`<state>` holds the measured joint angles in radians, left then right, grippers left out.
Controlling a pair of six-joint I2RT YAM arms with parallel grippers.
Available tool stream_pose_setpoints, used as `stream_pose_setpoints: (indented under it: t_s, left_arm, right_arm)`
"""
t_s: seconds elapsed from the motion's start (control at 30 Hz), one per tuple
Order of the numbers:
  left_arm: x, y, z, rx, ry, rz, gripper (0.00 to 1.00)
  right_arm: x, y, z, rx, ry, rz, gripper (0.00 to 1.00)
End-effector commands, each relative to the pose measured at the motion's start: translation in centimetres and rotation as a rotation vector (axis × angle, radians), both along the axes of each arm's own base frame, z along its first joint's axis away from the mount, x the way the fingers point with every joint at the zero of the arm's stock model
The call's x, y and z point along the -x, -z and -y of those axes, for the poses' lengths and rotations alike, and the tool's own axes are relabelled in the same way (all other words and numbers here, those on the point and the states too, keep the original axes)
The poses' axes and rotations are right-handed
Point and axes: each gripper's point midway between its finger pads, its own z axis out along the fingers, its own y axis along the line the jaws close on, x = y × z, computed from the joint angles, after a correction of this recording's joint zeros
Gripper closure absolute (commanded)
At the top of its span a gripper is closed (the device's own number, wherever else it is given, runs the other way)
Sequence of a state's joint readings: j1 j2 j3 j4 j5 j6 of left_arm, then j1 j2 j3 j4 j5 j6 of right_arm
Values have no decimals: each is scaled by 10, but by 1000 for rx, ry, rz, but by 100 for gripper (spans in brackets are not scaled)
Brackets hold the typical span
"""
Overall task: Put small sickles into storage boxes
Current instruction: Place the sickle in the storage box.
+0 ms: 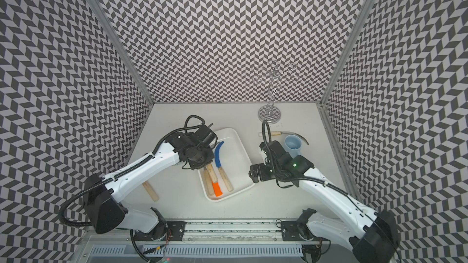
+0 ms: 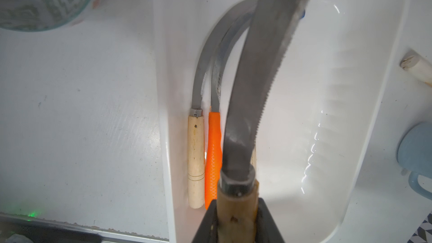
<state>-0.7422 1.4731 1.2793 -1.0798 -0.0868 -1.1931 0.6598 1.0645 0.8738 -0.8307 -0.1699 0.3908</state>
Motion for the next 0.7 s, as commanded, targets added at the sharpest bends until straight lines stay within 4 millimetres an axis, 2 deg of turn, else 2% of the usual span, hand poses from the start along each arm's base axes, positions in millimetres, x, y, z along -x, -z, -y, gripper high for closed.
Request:
stream_pose_setpoints:
  t_s: [0.0, 0.67]
  left_arm:
    - [-11, -6, 19, 57, -2, 38, 96]
    - [-27, 37, 60, 115, 35, -20, 96]
  right_arm:
    - [2, -4, 0, -30, 10, 4, 0]
    - [0, -12, 0, -44, 24, 23, 0]
